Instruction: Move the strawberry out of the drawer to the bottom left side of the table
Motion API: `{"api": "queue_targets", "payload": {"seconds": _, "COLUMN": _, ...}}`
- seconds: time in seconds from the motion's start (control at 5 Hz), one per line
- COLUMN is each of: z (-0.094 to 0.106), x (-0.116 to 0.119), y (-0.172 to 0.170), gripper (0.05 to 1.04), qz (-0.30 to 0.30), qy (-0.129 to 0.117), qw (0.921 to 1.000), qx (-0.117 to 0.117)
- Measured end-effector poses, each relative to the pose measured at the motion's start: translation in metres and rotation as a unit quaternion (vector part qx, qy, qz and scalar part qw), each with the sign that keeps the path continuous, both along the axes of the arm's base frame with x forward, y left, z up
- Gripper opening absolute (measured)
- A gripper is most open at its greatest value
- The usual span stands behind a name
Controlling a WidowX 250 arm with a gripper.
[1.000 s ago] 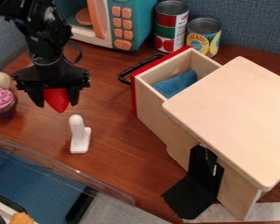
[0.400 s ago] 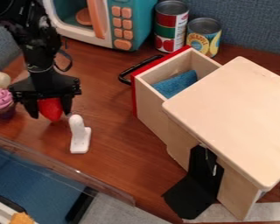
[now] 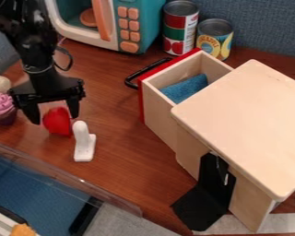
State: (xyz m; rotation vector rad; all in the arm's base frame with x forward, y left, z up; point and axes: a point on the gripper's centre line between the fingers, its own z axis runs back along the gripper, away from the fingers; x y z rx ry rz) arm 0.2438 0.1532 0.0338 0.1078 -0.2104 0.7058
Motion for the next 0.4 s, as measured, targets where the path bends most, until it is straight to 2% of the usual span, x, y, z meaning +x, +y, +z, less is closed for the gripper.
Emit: {"api": "queue_targets", "payload": {"seconds": 0.4, "z": 0.052, "x": 0.013, "y": -0.014, "gripper": 1.001, "qz": -0.033, "qy": -0.063, "qw": 0.9974, "qx": 0.006}}
